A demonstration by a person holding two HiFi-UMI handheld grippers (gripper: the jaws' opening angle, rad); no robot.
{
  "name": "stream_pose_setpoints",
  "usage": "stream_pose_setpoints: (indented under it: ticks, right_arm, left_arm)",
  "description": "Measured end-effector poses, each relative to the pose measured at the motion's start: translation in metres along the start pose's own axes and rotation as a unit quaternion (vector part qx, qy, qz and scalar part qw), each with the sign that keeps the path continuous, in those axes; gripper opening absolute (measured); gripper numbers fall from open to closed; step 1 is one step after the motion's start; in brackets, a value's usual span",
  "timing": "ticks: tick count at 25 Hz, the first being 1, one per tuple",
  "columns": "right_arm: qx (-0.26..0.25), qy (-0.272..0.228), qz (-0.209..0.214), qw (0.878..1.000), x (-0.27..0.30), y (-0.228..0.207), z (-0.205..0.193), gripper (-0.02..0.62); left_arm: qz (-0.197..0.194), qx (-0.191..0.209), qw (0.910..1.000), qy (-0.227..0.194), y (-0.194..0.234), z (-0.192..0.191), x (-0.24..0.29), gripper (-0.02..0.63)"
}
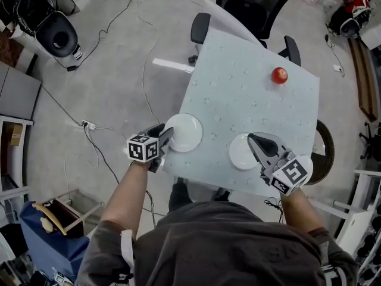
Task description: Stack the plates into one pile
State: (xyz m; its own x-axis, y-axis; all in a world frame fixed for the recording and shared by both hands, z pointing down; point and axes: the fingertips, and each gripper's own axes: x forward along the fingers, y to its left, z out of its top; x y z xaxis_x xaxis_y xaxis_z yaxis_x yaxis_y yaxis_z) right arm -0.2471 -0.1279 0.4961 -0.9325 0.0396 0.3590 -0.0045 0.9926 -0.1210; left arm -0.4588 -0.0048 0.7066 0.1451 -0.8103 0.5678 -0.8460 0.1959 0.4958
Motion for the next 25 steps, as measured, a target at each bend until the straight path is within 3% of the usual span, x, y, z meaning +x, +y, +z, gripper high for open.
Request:
stream_pose_setpoints:
  ticks: [2,4,8,17,25]
  right_arm:
    - [0.007,0.003,-0.001,1.000,0.000,0.000,-0.006,-0.006]
    - [0.011,0.004,-0.002,1.000,0.000,-0.001,-0.010,-0.006]
    - [0.013,0.000,-0.005,1.000,-0.003,-0.001,-0.011,-0.006]
    - [0.016,-0.027,-0.029,0.999,-0.032,-0.012,-0.005,-0.006]
    - [0.019,-0.049,-0.077,0.996,-0.091,-0.035,-0.004,-0.006]
  left_arm:
    - [0.003,0.004,0.9998,0.017,0.000,-0.007,0.005,0.166]
    - [0.012,0.016,0.9992,0.036,0.002,-0.010,0.007,0.095]
    - [0.003,0.025,0.9987,0.045,-0.005,0.002,-0.003,0.075]
    - [-0.107,-0.045,0.9932,-0.010,-0.086,0.049,-0.029,0.015]
    - [-0.170,-0.062,0.9834,0.012,-0.172,0.057,0.003,0.015]
